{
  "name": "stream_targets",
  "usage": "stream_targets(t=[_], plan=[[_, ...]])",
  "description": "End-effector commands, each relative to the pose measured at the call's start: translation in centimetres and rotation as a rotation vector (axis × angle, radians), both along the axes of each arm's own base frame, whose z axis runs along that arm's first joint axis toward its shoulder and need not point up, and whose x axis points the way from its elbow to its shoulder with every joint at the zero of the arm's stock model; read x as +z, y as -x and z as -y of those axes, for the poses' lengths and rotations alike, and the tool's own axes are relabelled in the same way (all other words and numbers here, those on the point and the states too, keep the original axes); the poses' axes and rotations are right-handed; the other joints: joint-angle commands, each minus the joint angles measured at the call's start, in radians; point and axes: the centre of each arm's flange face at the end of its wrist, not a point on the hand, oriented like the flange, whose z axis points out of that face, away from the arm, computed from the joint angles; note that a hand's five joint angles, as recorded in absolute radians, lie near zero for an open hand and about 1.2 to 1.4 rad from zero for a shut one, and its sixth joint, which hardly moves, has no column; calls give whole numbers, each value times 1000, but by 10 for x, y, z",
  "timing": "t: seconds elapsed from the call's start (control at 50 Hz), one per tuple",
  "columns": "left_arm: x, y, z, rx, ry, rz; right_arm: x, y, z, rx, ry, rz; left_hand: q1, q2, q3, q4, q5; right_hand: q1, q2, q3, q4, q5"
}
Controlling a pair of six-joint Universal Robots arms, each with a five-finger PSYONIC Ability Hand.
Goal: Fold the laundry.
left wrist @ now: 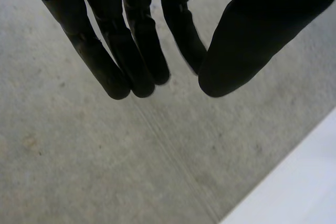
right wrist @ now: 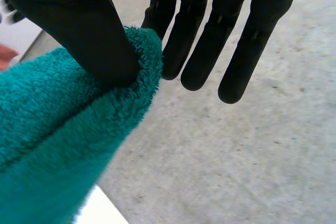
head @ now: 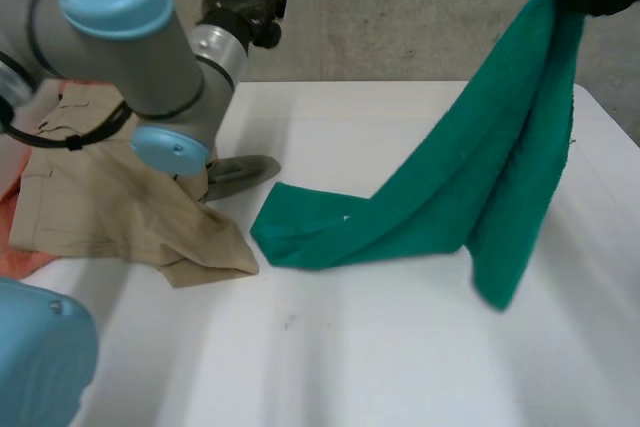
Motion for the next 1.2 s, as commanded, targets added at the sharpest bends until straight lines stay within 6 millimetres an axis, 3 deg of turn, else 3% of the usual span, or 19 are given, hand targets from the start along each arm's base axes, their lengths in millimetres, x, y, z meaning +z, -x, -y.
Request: stream_targets(t=[0.02, 0.06, 0.22, 0.38, 0.42, 0.44, 0.48, 0.58, 0.66, 0.68, 0.72, 0.74, 0.82, 0.88, 0.94, 1.02, 1.1, 1.12, 1.2], plan=[[-16, -2, -24, -160, -179, 41, -7, -39, -22, 98, 1, -22, -732, -745, -757, -759, -754, 259, 222, 212, 202, 243], [-37, 0, -36, -219, -275, 77, 1, -40, -28, 108, 21, -10, -856, -870, -882, -884, -879, 259, 222, 212, 202, 243], [-99, 22, -76, -443, -497, 143, 26, -43, -47, 196, 42, 94, -856, -870, -882, -884, -879, 259, 222, 212, 202, 243], [-121, 41, -117, -575, -647, 187, 39, -39, -47, 267, 25, 183, -818, -831, -844, -846, -841, 259, 222, 212, 202, 243], [-122, 44, -121, -585, -655, 190, 37, -37, -44, 265, 17, 190, -543, -556, -569, -571, -566, 259, 222, 212, 202, 243], [-120, 46, -121, -589, -653, 188, 36, -34, -41, 257, 16, 189, -146, -159, -172, -174, -169, 259, 222, 212, 202, 243], [-116, 47, -121, -585, -642, 185, 32, -33, -36, 247, 9, 185, 334, 321, 308, 307, 311, 259, 222, 212, 202, 243], [-88, 32, -84, -389, -541, 132, 14, -25, -11, 176, -1, 152, 365, 352, 339, 338, 342, 259, 222, 212, 202, 243], [-33, 15, -55, -184, -355, 38, 1, -19, 15, 65, 33, 105, 365, 352, 339, 338, 342, 259, 222, 212, 202, 243], [-7, 9, -51, -140, -273, 2, -1, -16, 28, 0, 55, 96, 365, 352, 339, 338, 342, 259, 222, 212, 202, 243], [18, 7, -51, -131, -188, -33, 0, -13, 40, -68, 82, 91, 365, 352, 339, 338, 342, 259, 222, 212, 202, 243], [43, 5, -52, -129, -90, -71, 0, -9, 50, -130, 102, 90, 365, 352, 339, 338, 342, 259, 222, 212, 202, 243], [96, 1, -64, -123, 123, -165, 1, -17, 58, -184, 141, 94, 365, 352, 339, 338, 342, 259, 222, 212, 202, 243], [101, 3, -72, -110, 159, -186, -3, -34, 52, -141, 154, 83, 365, 352, 339, 338, 342, 259, 222, 212, 202, 243], [80, 9, -80, -75, 122, -169, -16, -39, 50, -125, 138, 71, 365, 352, 339, 338, 342, 259, 222, 212, 202, 243], [29, 19, -87, -29, 27, -102, -47, -43, 43, -105, 81, 50, 365, 352, 339, 338, 342, 259, 222, 212, 202, 243], [-38, 28, -101, -16, -124, -1, -97, -42, 36, -85, -23, -1, 365, 352, 339, 338, 342, 259, 222, 212, 202, 243], [-64, 31, -110, -22, -192, 38, -119, -41, 31, -76, -69, -36, 365, 352, 339, 338, 342, 259, 222, 212, 202, 243], [-110, 33, -132, -32, -354, 100, -173, -32, 21, -74, -173, -157, 164, 151, 138, 136, 141, 259, 222, 212, 202, 243]])
